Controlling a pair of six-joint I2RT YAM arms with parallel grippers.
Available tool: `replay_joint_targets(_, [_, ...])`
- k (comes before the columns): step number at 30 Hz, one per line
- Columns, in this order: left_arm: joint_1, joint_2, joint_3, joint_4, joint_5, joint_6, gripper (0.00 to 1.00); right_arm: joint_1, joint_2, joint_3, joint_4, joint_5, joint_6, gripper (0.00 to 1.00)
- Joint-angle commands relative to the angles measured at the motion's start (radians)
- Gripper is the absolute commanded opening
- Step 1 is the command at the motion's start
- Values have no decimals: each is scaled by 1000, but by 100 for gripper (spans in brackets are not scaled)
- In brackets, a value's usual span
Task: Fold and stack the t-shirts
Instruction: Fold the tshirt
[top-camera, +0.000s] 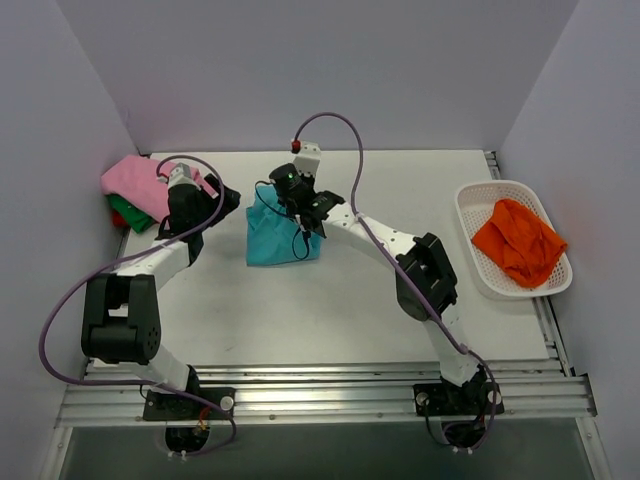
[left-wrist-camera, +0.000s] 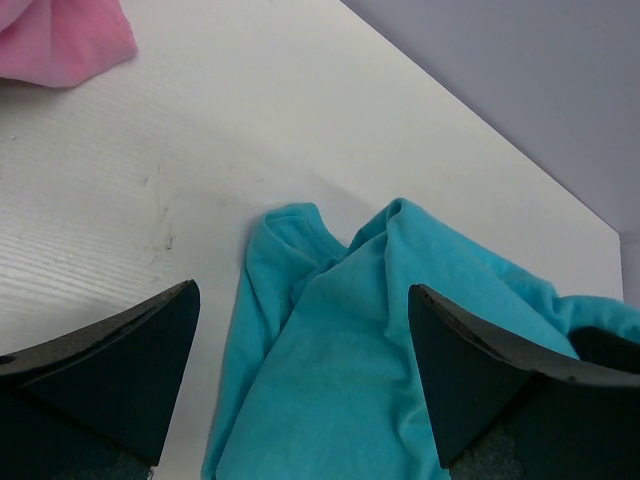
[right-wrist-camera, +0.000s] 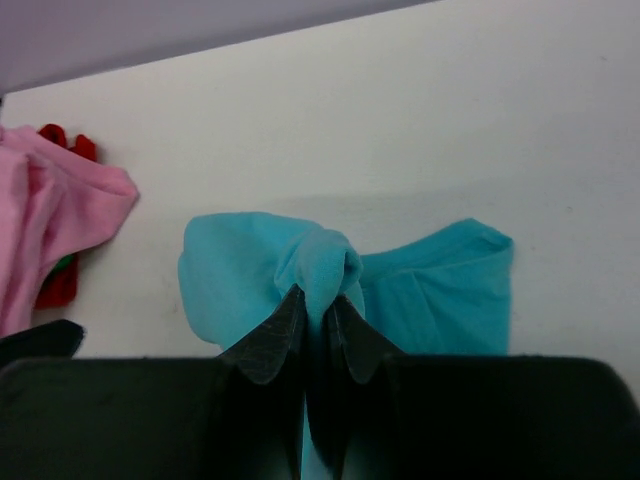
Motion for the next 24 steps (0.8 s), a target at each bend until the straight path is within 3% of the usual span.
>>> replay_joint_targets(1, [6, -4, 4, 58, 22, 0, 94, -13, -61, -63, -132, 125, 68, 0])
replay_joint_targets(5, [6, 9, 4, 65, 34, -6, 94, -47, -75, -183, -108, 80, 124, 0])
replay_joint_targets(8, [5, 12, 4, 67, 44, -9, 94, -84, -26, -214, -112, 32, 168, 11])
replay_joint_targets(9, [5, 12, 3, 67, 42, -9, 94, -93, -11, -214, -117, 30, 171, 46])
replay_joint_targets(11, [3, 11, 1, 67, 45, -9, 94, -98, 32, -201, -120, 30, 182, 97])
replay_joint_targets(18, [2, -12, -8, 56, 39, -11, 94, -104, 83, -142, -152, 61, 177, 100])
replay_joint_targets(24, [-29, -11, 4, 30, 10, -15, 94, -102, 31, -191, -68, 61, 144, 100])
